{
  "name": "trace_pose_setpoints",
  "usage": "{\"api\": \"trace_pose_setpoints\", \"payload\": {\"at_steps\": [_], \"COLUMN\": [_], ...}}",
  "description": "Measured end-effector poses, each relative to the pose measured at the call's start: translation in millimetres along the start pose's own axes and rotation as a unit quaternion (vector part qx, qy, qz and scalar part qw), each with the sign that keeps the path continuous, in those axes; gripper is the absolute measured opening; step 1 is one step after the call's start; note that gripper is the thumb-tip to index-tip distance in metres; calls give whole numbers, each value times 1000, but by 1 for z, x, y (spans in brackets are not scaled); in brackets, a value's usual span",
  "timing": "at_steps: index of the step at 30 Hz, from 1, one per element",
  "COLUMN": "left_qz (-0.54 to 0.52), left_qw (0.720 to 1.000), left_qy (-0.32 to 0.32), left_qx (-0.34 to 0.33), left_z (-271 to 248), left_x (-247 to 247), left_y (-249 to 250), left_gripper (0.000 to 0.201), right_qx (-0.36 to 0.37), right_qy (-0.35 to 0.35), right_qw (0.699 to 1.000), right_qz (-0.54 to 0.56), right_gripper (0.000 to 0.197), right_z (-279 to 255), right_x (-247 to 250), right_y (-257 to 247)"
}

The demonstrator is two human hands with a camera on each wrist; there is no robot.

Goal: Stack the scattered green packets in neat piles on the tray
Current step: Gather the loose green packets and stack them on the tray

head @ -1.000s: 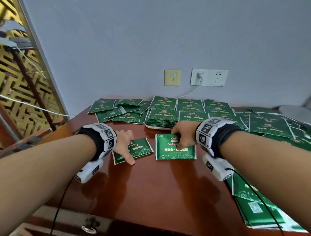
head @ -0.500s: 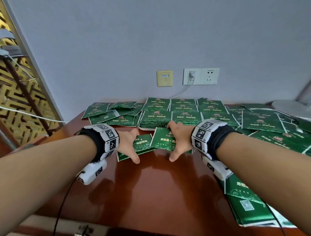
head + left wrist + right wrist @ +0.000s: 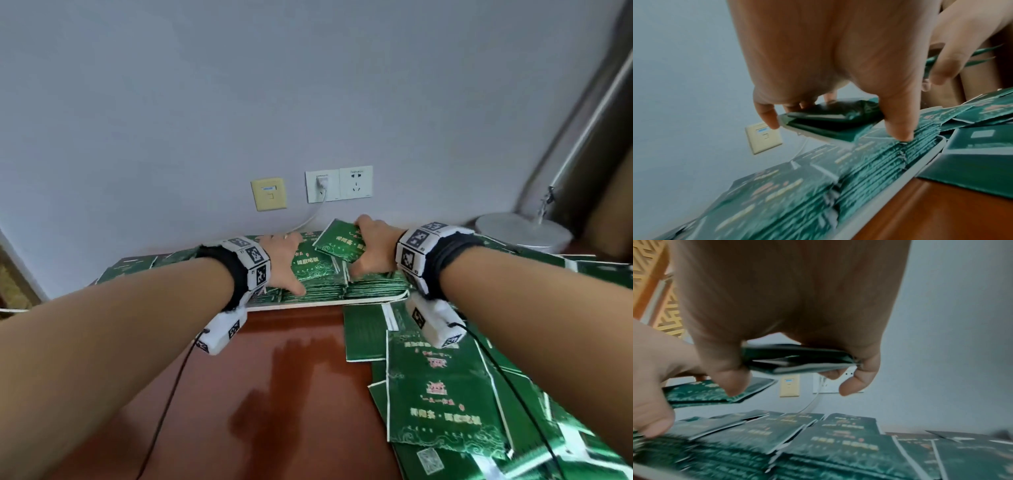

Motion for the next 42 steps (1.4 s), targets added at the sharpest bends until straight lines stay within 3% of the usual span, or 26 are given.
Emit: {"api": "trace_pose_setpoints", "payload": {"at_steps": [5, 21, 30, 37, 42], "left_qz": [-9, -7, 29, 14, 0], "left_qw": [999, 992, 991, 994, 994], "left_qy": [-15, -109, -103, -90, -85], "left_qx": [-34, -66, -76, -58, -61], "left_z": [35, 135, 144, 136, 127], "left_x": [9, -1, -10, -10, -8], "left_y": [48, 126, 125, 97, 89], "left_gripper": [102, 100, 98, 61, 51], "right_qx": [-17, -102, -63, 6, 37], "right_qy": [25, -57, -97, -103, -127], "right_qw": [1000, 989, 986, 985, 979], "right_qz": [-7, -95, -122, -135, -153], "right_gripper": [71, 73, 65, 68, 67], "right_z": [16, 96, 123, 157, 175], "right_x": [29, 48, 38, 16, 2], "right_y": [39, 144, 140, 121, 110]}}
Point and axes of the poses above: each hand's wrist, its own z-axis towards the middle knuckle, its own x-axis out of the back of the hand, y = z × x, the point moved 6 cm from there along z, towards the middle knuckle, and after that the axes turned 15 degrees about x, right-handed, at the moved point
